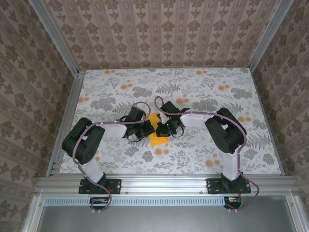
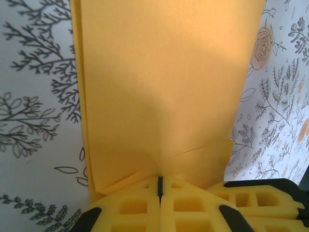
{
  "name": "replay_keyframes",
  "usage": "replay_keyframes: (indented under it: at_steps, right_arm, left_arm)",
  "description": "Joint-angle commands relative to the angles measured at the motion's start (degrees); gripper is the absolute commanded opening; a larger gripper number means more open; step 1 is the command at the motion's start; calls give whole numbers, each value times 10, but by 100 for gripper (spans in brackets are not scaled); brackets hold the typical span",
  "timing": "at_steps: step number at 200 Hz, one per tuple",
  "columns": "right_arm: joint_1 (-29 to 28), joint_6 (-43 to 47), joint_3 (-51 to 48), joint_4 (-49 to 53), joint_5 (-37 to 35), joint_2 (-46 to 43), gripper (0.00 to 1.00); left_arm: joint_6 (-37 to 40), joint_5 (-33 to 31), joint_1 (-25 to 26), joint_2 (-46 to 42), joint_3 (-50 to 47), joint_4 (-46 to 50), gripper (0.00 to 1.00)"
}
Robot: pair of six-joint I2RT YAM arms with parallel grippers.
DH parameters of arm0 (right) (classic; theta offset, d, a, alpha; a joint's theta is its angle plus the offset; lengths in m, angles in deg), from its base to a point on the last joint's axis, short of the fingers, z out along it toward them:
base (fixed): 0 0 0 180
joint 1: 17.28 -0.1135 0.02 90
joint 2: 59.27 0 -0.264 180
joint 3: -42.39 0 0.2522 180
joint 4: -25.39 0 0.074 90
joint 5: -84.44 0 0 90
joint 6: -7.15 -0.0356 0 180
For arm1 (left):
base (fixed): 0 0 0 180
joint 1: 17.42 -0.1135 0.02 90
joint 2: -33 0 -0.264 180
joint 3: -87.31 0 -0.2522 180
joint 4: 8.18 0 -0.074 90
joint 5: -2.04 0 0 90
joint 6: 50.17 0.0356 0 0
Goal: Fold a paper plane with a square sheet of paper (pick it up from the middle)
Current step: Fold the triangle a second time at the center of the table.
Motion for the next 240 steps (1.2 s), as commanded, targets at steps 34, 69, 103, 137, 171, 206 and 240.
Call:
replay_keyframes:
  at_steps: [34, 69, 103, 137, 171, 206, 240]
  right_arm:
    - [15, 28, -37, 51, -13, -24, 7]
    - [26, 38, -71, 68, -17, -50, 8]
    - [38, 34, -100, 63, -17, -68, 8]
    - [44, 38, -121, 72, -18, -91, 8]
    - [46, 46, -132, 87, -22, -107, 9]
    - [46, 47, -130, 85, -30, -130, 9]
    - [45, 42, -118, 59, -10, -154, 11]
  left_arm:
    - [6, -31, -5, 5, -14, 60, 0]
    - [14, -37, -7, 13, -9, 74, 0]
    - [17, -38, -9, 20, -8, 77, 0]
    - [19, -38, -9, 24, -4, 79, 0]
    - [20, -37, -9, 26, 0, 80, 0]
    - [25, -33, -9, 26, 4, 81, 0]
    - [29, -30, -7, 27, 8, 81, 0]
